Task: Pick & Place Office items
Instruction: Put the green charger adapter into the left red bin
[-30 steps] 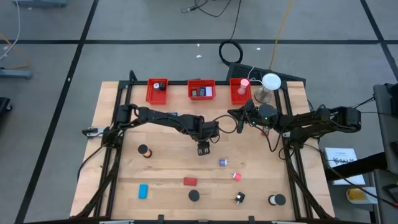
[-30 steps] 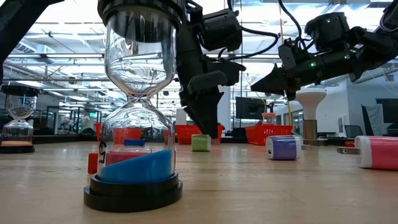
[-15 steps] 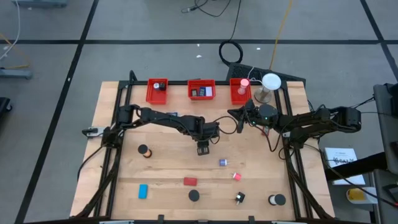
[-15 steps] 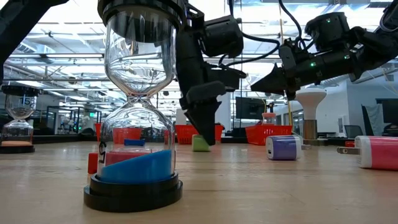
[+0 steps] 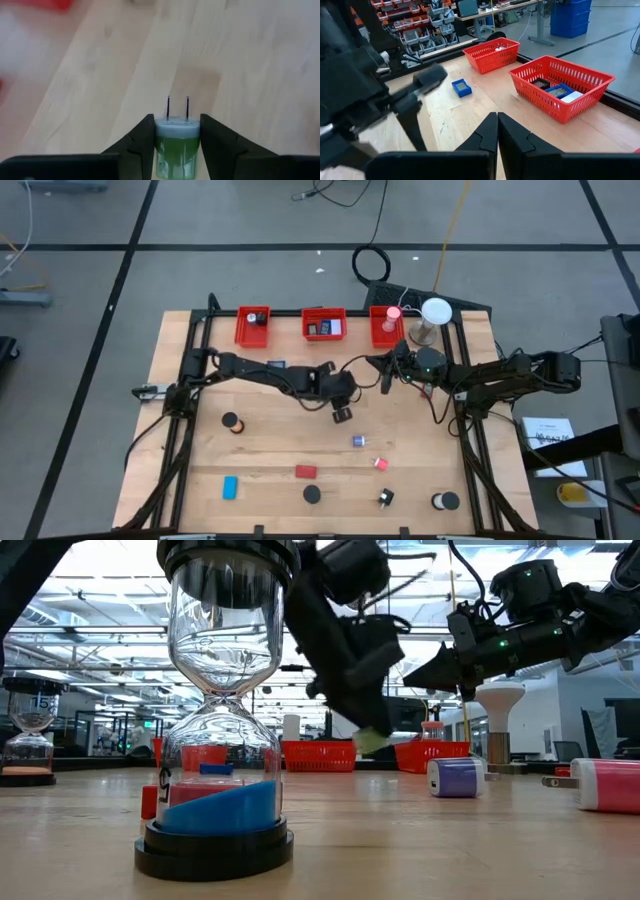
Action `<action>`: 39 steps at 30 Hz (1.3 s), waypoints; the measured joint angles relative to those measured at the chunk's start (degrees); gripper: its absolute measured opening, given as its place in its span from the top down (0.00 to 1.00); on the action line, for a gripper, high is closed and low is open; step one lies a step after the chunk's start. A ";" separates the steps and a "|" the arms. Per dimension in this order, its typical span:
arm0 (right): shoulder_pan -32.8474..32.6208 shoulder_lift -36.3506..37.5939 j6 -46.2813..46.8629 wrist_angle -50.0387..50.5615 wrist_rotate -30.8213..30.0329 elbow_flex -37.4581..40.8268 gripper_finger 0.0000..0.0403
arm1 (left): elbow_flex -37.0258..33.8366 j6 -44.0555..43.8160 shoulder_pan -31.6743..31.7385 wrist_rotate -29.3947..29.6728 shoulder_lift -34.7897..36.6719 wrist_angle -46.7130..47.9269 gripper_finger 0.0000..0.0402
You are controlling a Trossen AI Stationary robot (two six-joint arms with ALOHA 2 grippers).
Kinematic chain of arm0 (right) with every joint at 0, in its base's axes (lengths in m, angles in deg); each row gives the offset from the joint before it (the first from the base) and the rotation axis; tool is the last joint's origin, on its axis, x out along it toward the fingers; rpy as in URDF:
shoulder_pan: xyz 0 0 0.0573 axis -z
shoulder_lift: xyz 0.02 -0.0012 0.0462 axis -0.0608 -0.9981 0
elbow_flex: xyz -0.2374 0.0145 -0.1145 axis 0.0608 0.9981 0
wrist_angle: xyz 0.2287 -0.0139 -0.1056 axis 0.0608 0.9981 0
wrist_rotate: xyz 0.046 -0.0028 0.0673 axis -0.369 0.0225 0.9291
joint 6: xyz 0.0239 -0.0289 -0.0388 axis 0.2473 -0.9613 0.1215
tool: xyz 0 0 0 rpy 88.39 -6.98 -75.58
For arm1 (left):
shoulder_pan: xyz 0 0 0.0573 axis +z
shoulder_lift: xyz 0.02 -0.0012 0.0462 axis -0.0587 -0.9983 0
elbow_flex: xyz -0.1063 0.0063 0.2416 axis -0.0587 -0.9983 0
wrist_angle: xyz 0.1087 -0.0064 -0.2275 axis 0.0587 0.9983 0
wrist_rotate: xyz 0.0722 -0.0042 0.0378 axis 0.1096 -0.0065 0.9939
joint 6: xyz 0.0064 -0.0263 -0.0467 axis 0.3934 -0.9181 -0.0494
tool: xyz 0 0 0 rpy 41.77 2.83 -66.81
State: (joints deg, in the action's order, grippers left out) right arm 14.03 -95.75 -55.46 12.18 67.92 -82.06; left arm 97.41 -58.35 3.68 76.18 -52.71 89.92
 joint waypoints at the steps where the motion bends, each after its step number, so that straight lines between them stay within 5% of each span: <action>1: 0.00 0.00 0.00 -0.08 0.00 0.00 0.99 | -2.53 -1.03 -0.18 0.31 0.53 -4.38 0.69; 6: 0.00 0.02 0.01 -0.12 0.00 0.00 0.99 | -17.77 -7.28 -1.55 3.04 0.97 -35.34 0.69; 10: 0.00 0.02 0.02 -0.16 0.00 0.00 0.99 | -29.90 -9.18 -3.01 11.01 0.50 -60.77 0.69; 14: 0.00 0.02 0.02 -0.06 0.00 0.00 0.99 | -37.99 -7.56 -3.91 16.93 0.45 -74.51 0.69; 39: 0.00 0.02 0.02 -0.12 0.00 0.00 0.99 | -44.06 -5.88 -3.95 20.22 0.42 -74.35 0.69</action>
State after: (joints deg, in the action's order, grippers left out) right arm 14.03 -95.73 -55.44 12.07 67.92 -82.06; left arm 53.35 -64.24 -0.28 96.40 -52.29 15.57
